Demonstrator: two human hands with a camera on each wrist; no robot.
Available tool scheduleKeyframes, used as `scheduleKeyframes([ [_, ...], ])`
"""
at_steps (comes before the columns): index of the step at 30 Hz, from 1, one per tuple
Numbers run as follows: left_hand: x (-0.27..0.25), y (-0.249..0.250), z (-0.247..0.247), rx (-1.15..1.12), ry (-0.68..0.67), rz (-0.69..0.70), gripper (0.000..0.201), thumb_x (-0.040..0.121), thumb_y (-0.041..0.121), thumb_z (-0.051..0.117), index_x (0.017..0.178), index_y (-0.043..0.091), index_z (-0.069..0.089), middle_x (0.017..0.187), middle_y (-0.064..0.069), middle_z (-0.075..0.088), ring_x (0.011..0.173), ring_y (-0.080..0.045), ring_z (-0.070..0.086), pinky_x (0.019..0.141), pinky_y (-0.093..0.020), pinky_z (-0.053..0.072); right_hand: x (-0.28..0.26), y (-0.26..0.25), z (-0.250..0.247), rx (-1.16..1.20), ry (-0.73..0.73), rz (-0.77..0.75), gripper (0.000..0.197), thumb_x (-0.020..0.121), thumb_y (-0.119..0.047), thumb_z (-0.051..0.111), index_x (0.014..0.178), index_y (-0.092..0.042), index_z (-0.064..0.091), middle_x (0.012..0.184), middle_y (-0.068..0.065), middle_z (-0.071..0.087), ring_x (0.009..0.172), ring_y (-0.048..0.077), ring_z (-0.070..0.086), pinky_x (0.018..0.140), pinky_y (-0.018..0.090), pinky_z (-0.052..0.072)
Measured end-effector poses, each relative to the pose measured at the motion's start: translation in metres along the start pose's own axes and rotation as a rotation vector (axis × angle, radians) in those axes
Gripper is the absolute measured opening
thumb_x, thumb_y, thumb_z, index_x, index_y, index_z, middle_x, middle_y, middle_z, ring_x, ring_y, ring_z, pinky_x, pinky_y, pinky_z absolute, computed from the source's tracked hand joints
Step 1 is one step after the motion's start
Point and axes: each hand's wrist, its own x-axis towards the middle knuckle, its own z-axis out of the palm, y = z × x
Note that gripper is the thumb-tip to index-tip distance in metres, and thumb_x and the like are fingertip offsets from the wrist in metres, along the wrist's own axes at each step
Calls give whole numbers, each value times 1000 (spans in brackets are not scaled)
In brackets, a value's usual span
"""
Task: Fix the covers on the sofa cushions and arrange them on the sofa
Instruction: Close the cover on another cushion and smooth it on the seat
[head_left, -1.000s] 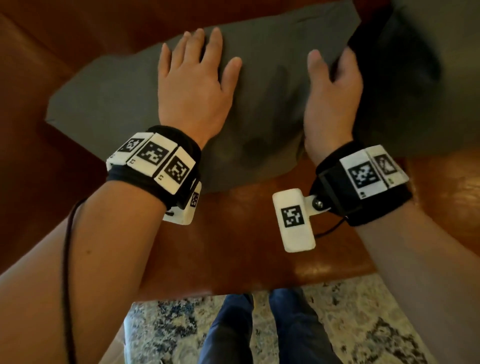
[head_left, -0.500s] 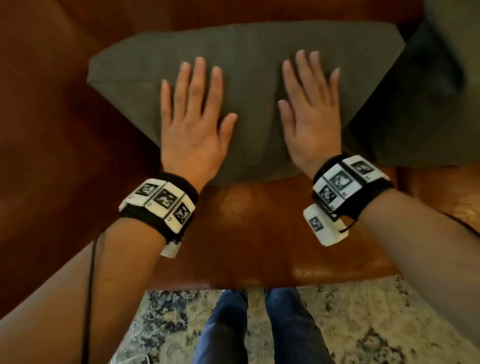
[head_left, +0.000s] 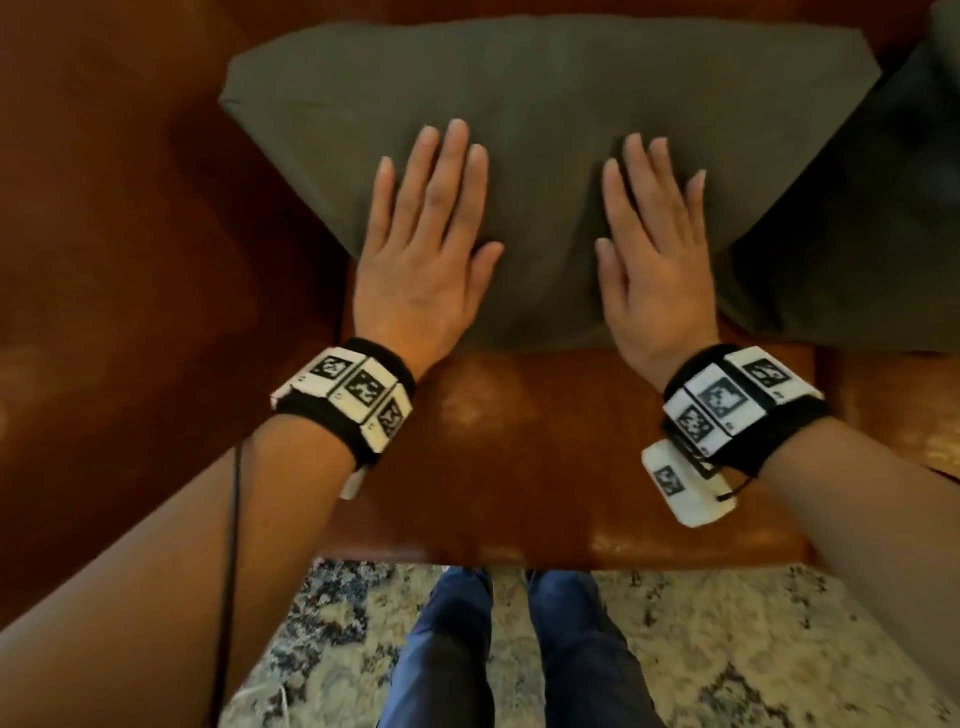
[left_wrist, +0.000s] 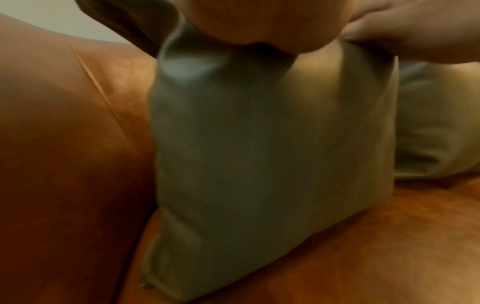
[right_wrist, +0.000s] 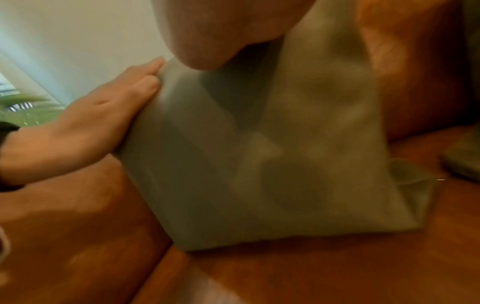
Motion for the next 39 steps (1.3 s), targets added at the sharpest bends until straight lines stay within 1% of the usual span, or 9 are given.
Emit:
scheduleKeyframes([
  [7,-44,-58,-23,30,71,-206,58,104,38,39,149,3,31,156,-20,27,146,-36,22,120,-52,13,-21,11,-19,25,-24,81,50,101,-15,43,149,-4,32,158,16,22,149,30,12,122,42,3],
  [10,-50,-19,-39,-255,199,38,31,97,21,50,117,1,64,123,-20,63,117,-38,57,99,-49,42,-21,-22,-22,218,78,-18,42,96,-5,49,138,1,48,147,20,40,142,32,30,120,46,19],
  [13,-37,29,-56,-507,-189,91,19,91,20,51,81,12,65,79,-7,63,77,-31,62,68,-41,49,-19,-57,-27,386,-5,-86,25,92,-5,52,111,-5,68,111,11,65,105,24,59,94,33,47],
  [16,-5,36,-51,-588,-660,-129,17,88,23,52,77,20,65,81,-9,68,78,-30,66,70,-41,55,2,-64,-34,330,-407,68,22,86,-14,48,91,-18,69,88,4,67,84,24,63,72,38,51],
  [19,23,21,-48,-750,-846,-246,21,92,19,51,82,21,69,77,-3,74,71,-16,72,66,-28,58,30,-47,-37,227,-687,189,23,83,-18,49,81,-19,72,79,7,70,78,27,66,73,43,55],
  [25,40,-32,-48,-730,-948,-439,31,98,29,54,88,7,73,80,-8,75,76,-16,72,76,-25,53,41,-2,-36,289,-834,429,31,93,-14,49,75,-20,73,75,-3,73,77,9,68,86,35,56],
  [30,19,-68,-44,-516,-735,-473,22,90,25,63,78,13,76,76,-1,74,76,-3,65,86,-25,48,19,25,-31,272,-806,502,30,95,-18,50,77,-23,74,82,-4,73,84,12,67,91,38,54],
  [33,4,-69,-52,-445,-683,-468,18,89,20,61,81,14,75,82,-4,73,86,-14,65,77,-24,44,9,27,-32,251,-858,510,26,95,-23,52,81,-26,73,88,0,71,87,17,66,89,39,53],
  [39,-3,14,-48,-444,-1072,-55,19,91,27,54,96,20,71,92,5,71,88,-14,64,79,-24,47,10,-50,-30,274,-1010,154,24,94,-22,49,96,-14,71,98,4,70,92,21,64,78,30,49],
])
